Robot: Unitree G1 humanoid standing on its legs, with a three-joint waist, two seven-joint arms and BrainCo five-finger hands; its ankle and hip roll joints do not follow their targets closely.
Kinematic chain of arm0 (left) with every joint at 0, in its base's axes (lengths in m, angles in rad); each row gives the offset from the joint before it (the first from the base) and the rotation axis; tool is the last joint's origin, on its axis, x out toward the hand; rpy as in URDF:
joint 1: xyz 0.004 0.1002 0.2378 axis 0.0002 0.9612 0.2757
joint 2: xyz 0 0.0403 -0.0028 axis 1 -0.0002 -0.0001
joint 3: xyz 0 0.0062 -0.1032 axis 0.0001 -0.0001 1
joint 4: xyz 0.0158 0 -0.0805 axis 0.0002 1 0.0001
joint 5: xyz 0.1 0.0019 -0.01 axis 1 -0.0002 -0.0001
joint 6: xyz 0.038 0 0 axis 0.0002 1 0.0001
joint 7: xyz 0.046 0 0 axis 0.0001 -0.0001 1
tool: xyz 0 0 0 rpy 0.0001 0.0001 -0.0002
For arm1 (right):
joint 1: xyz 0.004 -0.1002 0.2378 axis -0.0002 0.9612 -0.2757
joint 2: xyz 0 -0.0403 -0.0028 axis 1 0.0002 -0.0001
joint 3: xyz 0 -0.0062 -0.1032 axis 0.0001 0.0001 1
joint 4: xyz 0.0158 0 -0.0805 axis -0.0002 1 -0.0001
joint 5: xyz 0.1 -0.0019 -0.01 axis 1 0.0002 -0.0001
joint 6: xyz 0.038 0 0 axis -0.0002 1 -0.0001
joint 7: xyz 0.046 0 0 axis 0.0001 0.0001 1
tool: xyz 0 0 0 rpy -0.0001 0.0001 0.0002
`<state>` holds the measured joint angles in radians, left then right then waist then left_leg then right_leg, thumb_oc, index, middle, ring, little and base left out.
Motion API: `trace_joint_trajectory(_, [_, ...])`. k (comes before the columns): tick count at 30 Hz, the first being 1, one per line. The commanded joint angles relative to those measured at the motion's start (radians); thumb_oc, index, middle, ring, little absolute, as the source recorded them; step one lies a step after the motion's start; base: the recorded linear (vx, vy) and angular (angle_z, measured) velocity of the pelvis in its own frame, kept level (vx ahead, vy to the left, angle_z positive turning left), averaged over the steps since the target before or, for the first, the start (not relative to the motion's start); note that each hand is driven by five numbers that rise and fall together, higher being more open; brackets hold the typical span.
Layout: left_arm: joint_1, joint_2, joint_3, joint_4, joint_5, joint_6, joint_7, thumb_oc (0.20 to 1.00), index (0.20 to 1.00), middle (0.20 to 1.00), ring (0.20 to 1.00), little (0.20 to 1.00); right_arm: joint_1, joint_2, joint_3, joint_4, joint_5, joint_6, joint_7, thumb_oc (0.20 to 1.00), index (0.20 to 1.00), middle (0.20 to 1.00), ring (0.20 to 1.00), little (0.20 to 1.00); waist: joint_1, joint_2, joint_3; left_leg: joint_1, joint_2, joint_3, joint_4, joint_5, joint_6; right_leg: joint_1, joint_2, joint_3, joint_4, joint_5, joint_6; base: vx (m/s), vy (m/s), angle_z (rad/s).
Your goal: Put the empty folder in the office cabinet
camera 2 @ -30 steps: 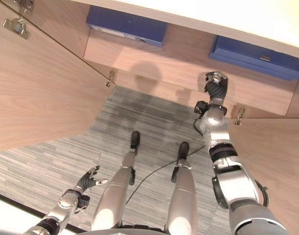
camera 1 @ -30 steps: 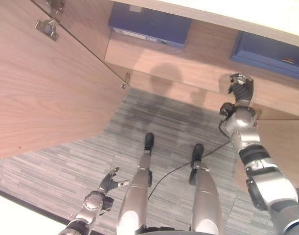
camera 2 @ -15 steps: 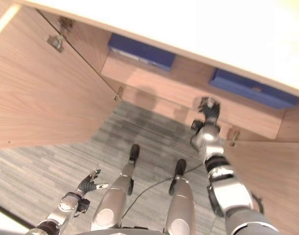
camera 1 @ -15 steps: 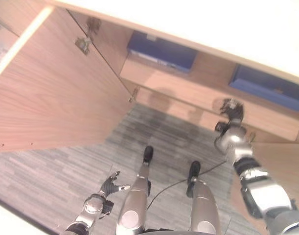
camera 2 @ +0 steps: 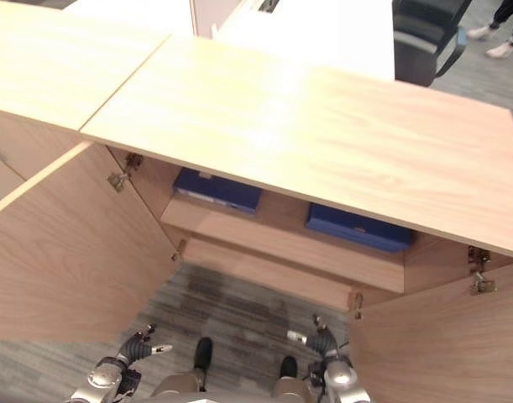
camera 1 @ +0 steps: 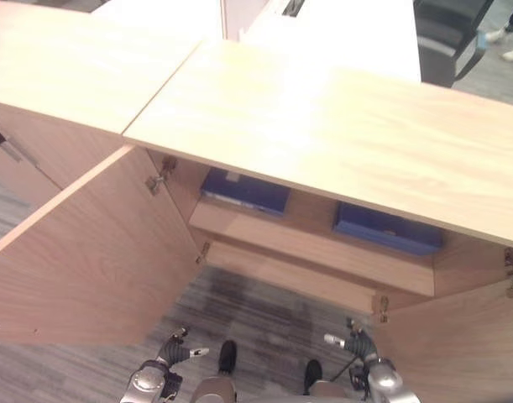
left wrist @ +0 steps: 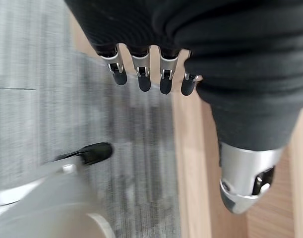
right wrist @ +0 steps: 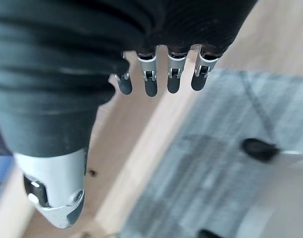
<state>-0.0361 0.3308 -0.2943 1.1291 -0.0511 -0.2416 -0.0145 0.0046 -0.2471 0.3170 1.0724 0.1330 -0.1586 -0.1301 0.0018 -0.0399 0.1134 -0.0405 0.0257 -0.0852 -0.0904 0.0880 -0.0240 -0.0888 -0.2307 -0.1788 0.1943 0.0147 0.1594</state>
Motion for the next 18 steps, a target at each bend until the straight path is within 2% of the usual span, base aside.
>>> trace_joint_trajectory(1, [-0.02,-0.008,0.007,0.011,0.002,-0.007,0.011,1.0,1.0,1.0,1.0,1.0,-0.079,-0.004,-0.034,0.011,-0.024,-0.009,-0.006,1.0,1.0,1.0,1.0,1.0,0.01,0.051,0.051,0.02,0.048,-0.004,0.035,-0.082,-0.028,-0.06,-0.004,0.033,0.122,0.014,0.1,0.01,0.108,-0.05])
trace_joint_trajectory(3, [-0.03,-0.016,-0.001,0.026,-0.01,0.002,0.016,1.0,1.0,1.0,1.0,1.0,-0.062,0.0,-0.045,0.06,0.007,-0.009,-0.015,1.0,1.0,1.0,1.0,1.0,-0.01,0.052,0.041,0.013,0.028,-0.02,0.047,-0.068,-0.012,-0.024,0.119,0.131,0.109,-0.087,0.061,-0.01,0.072,0.03])
trace_joint_trajectory(4, [-0.033,-0.02,0.004,0.035,-0.013,0.002,0.017,1.0,1.0,1.0,1.0,1.0,-0.059,-0.001,-0.05,0.091,0.007,-0.006,-0.017,1.0,1.0,1.0,1.0,1.0,-0.006,0.048,0.034,0.01,0.014,-0.024,0.055,-0.066,-0.013,-0.006,0.139,0.15,0.084,-0.093,0.049,0.02,-0.026,0.21])
trace_joint_trajectory(5, [-0.034,-0.031,-0.002,0.057,-0.001,0.004,0.019,1.0,1.0,1.0,1.0,1.0,-0.052,-0.002,-0.047,0.124,-0.008,0.002,-0.019,1.0,1.0,1.0,1.0,1.0,0.002,0.042,0.019,0.018,-0.002,-0.033,0.055,-0.068,-0.014,0.039,0.135,0.132,0.029,-0.105,0.022,0.03,-0.056,0.39])
trace_joint_trajectory(6, [-0.034,-0.031,-0.002,0.057,-0.001,0.004,0.019,1.0,1.0,1.0,1.0,1.0,-0.052,-0.002,-0.047,0.124,-0.008,0.001,-0.019,1.0,1.0,1.0,1.0,1.0,-0.001,0.042,0.02,0.02,-0.002,-0.036,0.054,-0.068,-0.015,0.043,0.134,0.129,0.026,-0.104,0.022,0.04,-0.113,0.5])
trace_joint_trajectory(7, [-0.032,-0.041,0.002,0.063,-0.014,0.008,0.019,1.0,1.0,1.0,1.0,1.0,-0.043,-0.009,-0.035,0.138,-0.03,0.012,-0.01,1.0,1.0,1.0,1.0,1.0,-0.013,0.047,0.009,0.024,0.001,-0.04,0.055,-0.064,-0.023,0.053,0.158,0.187,-0.01,-0.105,0.012,0.01,-0.072,0.52])
trace_joint_trajectory(9, [-0.03,-0.045,0.007,0.067,-0.022,0.011,0.018,1.0,1.0,1.0,1.0,1.0,-0.041,-0.018,-0.032,0.151,-0.045,0.016,-0.011,1.0,1.0,1.0,1.0,1.0,-0.01,0.051,0.006,0.027,0.002,-0.045,0.056,-0.061,-0.029,0.068,0.161,0.198,-0.031,-0.103,0.005,0.0,-0.134,0.34])
trace_joint_trajectory(11, [-0.02,-0.058,0.0,0.066,-0.023,0.011,0.014,1.0,1.0,1.0,1.0,1.0,-0.036,-0.03,-0.038,0.162,-0.055,0.023,-0.008,1.0,1.0,1.0,1.0,1.0,-0.01,0.06,0.003,0.026,0.003,-0.057,0.06,-0.054,-0.04,0.089,0.157,0.185,-0.059,-0.106,-0.008,-0.07,-0.135,0.16])
trace_joint_trajectory(12, [-0.029,-0.071,-0.004,0.064,-0.039,0.013,0.014,1.0,1.0,1.0,1.0,1.0,-0.049,-0.051,-0.057,0.165,-0.04,0.024,-0.015,1.0,1.0,1.0,1.0,1.0,-0.015,0.073,0.012,0.002,0.003,-0.061,0.066,-0.021,-0.065,0.1,0.149,0.173,-0.099,-0.1,-0.012,-0.13,-0.076,0.22])
trace_joint_trajectory(15, [-0.022,-0.082,0.011,0.067,-0.055,0.018,0.015,1.0,1.0,1.0,1.0,1.0,-0.051,-0.068,-0.079,0.173,-0.032,0.024,-0.018,1.0,1.0,1.0,1.0,1.0,-0.019,0.087,0.001,-0.002,0.006,-0.066,0.043,-0.009,-0.075,0.11,0.147,0.163,-0.134,-0.09,-0.019,-0.1,-0.054,0.41])
trace_joint_trajectory(16, [-0.033,-0.092,0.014,0.075,-0.067,0.02,0.012,1.0,1.0,1.0,1.0,1.0,-0.058,-0.086,-0.098,0.177,-0.018,0.024,-0.022,1.0,1.0,1.0,1.0,1.0,-0.025,0.089,0.012,-0.024,0.012,-0.037,0.062,0.0,-0.088,0.112,0.13,0.15,-0.155,-0.07,-0.021,-0.14,-0.034,0.39])
trace_joint_trajectory(17, [-0.034,-0.092,0.014,0.075,-0.067,0.02,0.012,1.0,1.0,1.0,1.0,1.0,-0.059,-0.087,-0.098,0.178,-0.017,0.024,-0.021,1.0,1.0,1.0,1.0,1.0,-0.026,0.089,0.013,-0.025,0.012,-0.038,0.064,-0.002,-0.088,0.113,0.13,0.149,-0.156,-0.07,-0.021,-0.22,0.024,0.26])
trace_joint_trajectory(18, [-0.041,-0.094,0.014,0.072,-0.071,0.019,0.009,1.0,1.0,1.0,1.0,1.0,-0.067,-0.096,-0.102,0.181,-0.019,0.026,-0.025,1.0,1.0,1.0,1.0,1.0,-0.032,0.082,0.017,-0.031,0.021,0.0,0.091,-0.017,-0.085,0.103,0.117,0.143,-0.163,-0.059,-0.021,-0.21,0.051,0.13])
